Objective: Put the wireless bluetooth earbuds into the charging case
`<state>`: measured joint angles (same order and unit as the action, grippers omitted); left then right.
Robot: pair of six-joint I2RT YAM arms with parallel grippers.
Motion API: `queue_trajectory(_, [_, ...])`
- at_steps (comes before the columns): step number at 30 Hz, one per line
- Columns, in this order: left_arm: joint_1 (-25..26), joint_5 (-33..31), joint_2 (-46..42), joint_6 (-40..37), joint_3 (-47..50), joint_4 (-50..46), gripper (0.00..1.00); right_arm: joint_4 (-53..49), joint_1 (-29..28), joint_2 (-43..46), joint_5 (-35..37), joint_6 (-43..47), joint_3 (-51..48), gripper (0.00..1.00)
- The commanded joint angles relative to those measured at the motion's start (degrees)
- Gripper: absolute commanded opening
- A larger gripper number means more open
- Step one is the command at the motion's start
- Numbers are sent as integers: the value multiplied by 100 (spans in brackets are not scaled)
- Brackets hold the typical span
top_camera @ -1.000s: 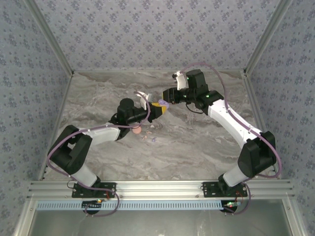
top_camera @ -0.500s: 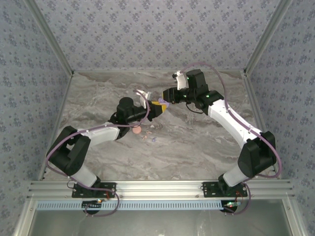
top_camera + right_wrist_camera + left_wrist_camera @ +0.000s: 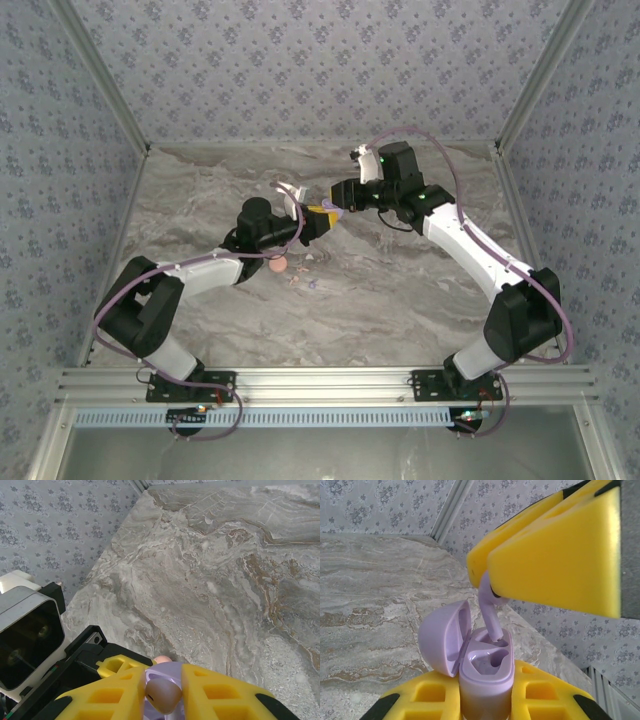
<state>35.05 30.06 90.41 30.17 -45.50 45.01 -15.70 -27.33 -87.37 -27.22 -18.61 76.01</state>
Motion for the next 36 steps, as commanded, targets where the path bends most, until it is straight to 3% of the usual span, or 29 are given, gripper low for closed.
queue_trajectory(1, [52, -61, -159, 90, -249, 135, 14, 125, -37, 194, -10, 52, -59, 26])
queue_trajectory(36, [51, -158, -129, -132, -362, 69, 13, -282, -60, 212, -35, 208, -71, 29])
